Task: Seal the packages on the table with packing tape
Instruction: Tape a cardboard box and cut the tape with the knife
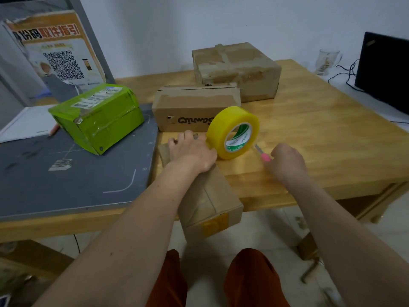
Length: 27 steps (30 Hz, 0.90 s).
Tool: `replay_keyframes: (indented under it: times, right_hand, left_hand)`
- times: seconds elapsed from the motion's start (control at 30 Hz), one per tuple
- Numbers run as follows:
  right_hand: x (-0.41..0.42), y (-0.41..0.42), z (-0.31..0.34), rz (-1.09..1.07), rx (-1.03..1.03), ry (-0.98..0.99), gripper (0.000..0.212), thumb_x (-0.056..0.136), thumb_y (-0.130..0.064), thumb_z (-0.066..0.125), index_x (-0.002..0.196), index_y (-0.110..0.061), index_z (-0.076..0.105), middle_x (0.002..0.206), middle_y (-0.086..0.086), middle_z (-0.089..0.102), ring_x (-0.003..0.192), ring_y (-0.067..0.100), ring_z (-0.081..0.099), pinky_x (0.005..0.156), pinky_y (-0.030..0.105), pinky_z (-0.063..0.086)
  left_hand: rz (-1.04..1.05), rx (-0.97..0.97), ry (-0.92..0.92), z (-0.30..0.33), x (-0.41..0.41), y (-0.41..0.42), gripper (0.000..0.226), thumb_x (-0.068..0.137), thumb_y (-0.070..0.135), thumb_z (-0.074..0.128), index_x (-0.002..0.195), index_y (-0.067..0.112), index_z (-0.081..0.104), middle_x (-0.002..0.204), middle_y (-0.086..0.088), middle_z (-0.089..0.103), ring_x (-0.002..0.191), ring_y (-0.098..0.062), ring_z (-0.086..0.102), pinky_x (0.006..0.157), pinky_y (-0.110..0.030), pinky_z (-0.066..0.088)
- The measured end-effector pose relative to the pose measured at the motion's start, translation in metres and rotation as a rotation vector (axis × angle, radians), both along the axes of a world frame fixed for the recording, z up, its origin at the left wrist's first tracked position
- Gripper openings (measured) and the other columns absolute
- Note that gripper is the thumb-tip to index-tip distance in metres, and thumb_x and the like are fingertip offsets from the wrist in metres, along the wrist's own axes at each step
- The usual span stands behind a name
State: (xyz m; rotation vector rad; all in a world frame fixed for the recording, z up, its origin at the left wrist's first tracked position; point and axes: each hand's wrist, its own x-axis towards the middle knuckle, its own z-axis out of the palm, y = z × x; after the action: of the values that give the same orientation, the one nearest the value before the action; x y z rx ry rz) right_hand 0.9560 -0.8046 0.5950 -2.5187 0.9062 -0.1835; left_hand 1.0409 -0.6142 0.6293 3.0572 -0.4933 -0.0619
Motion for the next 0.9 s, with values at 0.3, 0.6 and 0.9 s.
replay_keyframes:
  times: [0.3, 0.6, 0.9]
  right_hand:
    - [-0.034, 0.008, 0.013, 0.092, 0.281, -0.424, 0.012, 0.090, -0.020, 0.062, 0.085, -0.009, 0.064, 0.069, 0.000, 0.063, 0.069, 0.023, 0.057, 0.057, 0.031, 0.044]
    - [-0.018, 0.062, 0.048, 0.368, 0.501, -0.543, 0.014, 0.094, -0.017, 0.061, 0.084, -0.024, 0.068, 0.069, 0.001, 0.070, 0.059, 0.002, 0.055, 0.073, 0.039, 0.052]
    - [-0.013, 0.066, 0.046, 0.409, -0.219, -0.319, 0.020, 0.097, -0.034, 0.054, 0.114, -0.030, 0.065, 0.097, 0.002, 0.071, 0.094, 0.028, 0.063, 0.068, 0.034, 0.044]
  left_hand:
    - [0.105, 0.045, 0.154, 0.013, 0.003, -0.004, 0.078, 0.077, 0.075, 0.040, 0.138, 0.027, 0.046, 0.142, -0.012, 0.043, 0.130, -0.036, 0.037, 0.098, -0.049, 0.032]
    - [0.037, -0.374, 0.693, 0.044, 0.024, 0.013, 0.039, 0.072, 0.046, 0.070, 0.101, 0.020, 0.072, 0.106, -0.013, 0.067, 0.095, -0.026, 0.063, 0.089, -0.037, 0.050]
    - [0.055, -0.438, 0.774, 0.040, 0.050, 0.012, 0.029, 0.075, 0.024, 0.072, 0.099, 0.008, 0.074, 0.099, -0.017, 0.074, 0.096, -0.035, 0.070, 0.094, -0.049, 0.053]
